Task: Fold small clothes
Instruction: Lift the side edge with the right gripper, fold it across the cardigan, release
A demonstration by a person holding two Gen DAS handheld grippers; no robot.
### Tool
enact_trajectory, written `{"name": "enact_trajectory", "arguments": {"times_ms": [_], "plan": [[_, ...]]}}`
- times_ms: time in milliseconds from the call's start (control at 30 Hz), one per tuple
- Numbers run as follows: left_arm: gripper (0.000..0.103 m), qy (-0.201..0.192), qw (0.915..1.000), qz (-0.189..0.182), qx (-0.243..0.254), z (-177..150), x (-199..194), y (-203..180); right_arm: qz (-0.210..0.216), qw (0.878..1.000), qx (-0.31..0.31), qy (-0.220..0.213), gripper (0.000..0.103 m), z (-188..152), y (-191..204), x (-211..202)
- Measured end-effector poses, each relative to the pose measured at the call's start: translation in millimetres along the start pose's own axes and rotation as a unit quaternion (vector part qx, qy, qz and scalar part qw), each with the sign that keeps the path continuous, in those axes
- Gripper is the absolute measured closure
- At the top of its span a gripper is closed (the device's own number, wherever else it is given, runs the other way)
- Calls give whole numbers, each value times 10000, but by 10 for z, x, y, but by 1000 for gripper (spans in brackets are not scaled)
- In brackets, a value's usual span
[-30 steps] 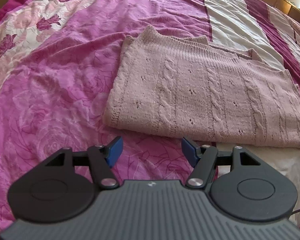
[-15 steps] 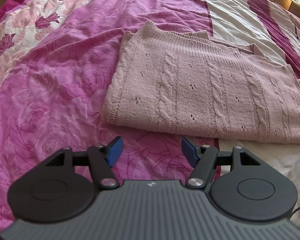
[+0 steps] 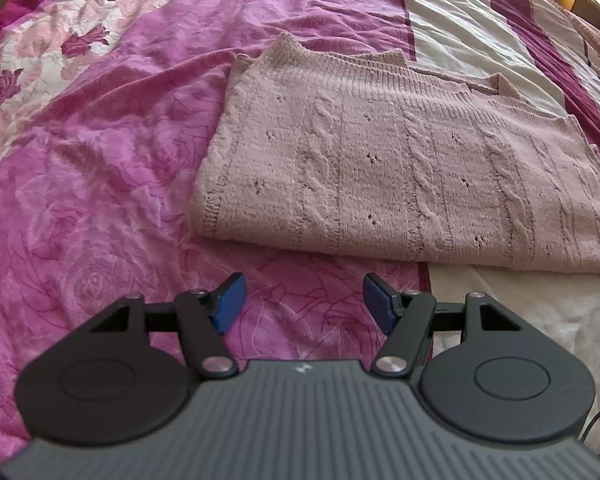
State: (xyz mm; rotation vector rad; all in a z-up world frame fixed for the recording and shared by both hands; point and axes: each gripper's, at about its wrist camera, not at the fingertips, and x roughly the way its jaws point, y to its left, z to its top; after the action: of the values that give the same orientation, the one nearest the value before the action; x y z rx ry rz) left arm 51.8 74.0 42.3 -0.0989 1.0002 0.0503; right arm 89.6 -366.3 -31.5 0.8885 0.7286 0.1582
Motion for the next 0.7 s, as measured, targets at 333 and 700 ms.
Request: {"name": "enact_trajectory", "arguments": {"times_ms": [333,700], "plan": [[37,-17,10000,56,-79,-45,-63,64,233,9987,431,-120,61,8,-93,8],[37,-9,10000,54,-73,-41,-66,76,471,9968,576,-280,73,19,-78,-60]]}}
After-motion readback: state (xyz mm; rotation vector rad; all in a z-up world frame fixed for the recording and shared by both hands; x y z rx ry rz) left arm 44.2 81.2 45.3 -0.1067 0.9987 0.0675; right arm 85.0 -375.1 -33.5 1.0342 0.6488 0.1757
